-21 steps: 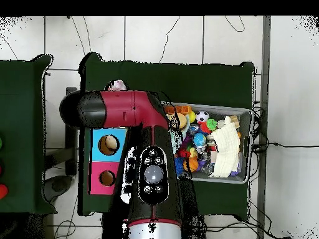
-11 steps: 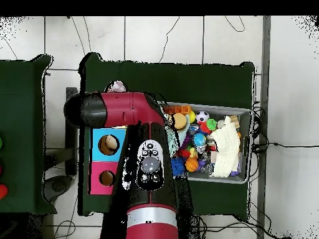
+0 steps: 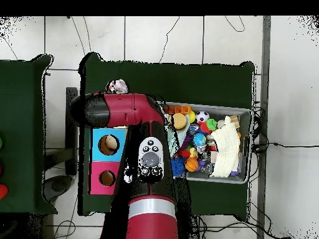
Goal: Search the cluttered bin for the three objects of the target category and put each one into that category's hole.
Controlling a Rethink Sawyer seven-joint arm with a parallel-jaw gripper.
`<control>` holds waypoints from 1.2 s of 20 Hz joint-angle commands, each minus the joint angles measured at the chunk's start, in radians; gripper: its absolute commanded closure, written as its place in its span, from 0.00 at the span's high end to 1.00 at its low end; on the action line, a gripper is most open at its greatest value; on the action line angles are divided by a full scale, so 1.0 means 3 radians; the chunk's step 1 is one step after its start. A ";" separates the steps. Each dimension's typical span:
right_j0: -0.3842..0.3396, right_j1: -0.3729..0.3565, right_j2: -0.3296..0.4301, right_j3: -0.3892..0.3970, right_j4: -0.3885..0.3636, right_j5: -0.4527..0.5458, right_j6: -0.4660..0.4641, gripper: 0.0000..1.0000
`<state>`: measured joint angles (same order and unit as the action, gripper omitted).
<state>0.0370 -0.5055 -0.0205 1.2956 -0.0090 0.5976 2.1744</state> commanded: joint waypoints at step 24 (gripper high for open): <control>-0.0138 -0.0076 0.0221 0.0503 -0.0285 0.0728 -0.0209 0.00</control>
<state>0.0425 -0.5108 -0.0235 1.2795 -0.0727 0.7343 2.1744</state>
